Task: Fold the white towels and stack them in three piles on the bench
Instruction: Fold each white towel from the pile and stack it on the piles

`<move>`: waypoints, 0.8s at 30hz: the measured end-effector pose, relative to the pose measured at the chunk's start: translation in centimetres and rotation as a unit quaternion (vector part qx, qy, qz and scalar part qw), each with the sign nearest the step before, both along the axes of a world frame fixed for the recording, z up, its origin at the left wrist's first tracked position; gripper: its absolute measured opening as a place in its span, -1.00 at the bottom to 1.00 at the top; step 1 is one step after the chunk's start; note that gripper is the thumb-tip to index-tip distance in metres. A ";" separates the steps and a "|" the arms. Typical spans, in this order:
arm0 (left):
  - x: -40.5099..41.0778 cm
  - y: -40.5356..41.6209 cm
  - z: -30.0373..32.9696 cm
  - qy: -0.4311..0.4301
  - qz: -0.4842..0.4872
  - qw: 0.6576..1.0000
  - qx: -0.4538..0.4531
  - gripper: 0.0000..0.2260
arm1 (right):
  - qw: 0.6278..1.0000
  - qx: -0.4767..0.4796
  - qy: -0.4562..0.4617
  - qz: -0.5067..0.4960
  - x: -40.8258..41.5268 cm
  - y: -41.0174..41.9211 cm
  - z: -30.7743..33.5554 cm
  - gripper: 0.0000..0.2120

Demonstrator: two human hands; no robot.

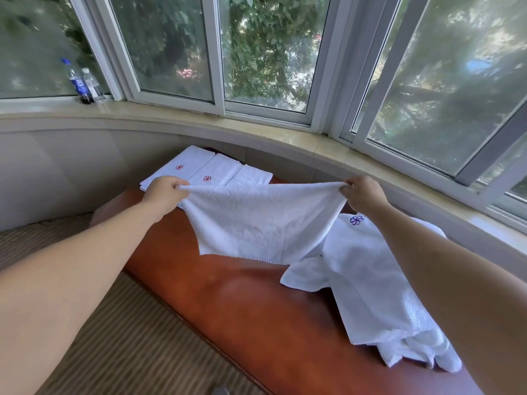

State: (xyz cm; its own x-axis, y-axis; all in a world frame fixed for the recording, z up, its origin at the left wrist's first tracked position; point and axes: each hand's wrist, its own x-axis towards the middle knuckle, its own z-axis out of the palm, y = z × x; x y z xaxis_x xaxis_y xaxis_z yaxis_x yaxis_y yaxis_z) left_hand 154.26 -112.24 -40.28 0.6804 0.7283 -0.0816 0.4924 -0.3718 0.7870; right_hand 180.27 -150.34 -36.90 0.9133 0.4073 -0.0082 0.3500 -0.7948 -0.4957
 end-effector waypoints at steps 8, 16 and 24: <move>-1.6 1.2 -1.5 0.196 -0.116 0.972 0.052 -0.97 | 0.995 -0.085 0.056 0.010 -2.5 -0.5 -2.5 -0.78; -3.9 4.1 -2.1 0.283 -0.128 0.905 -0.289 -0.89 | 0.931 0.009 0.361 -0.051 -4.7 -1.9 -4.2 -0.85; 2.3 5.5 -5.5 0.077 -0.009 0.959 -0.272 -0.63 | 0.947 0.159 0.243 -0.136 -1.1 4.3 -8.9 -0.79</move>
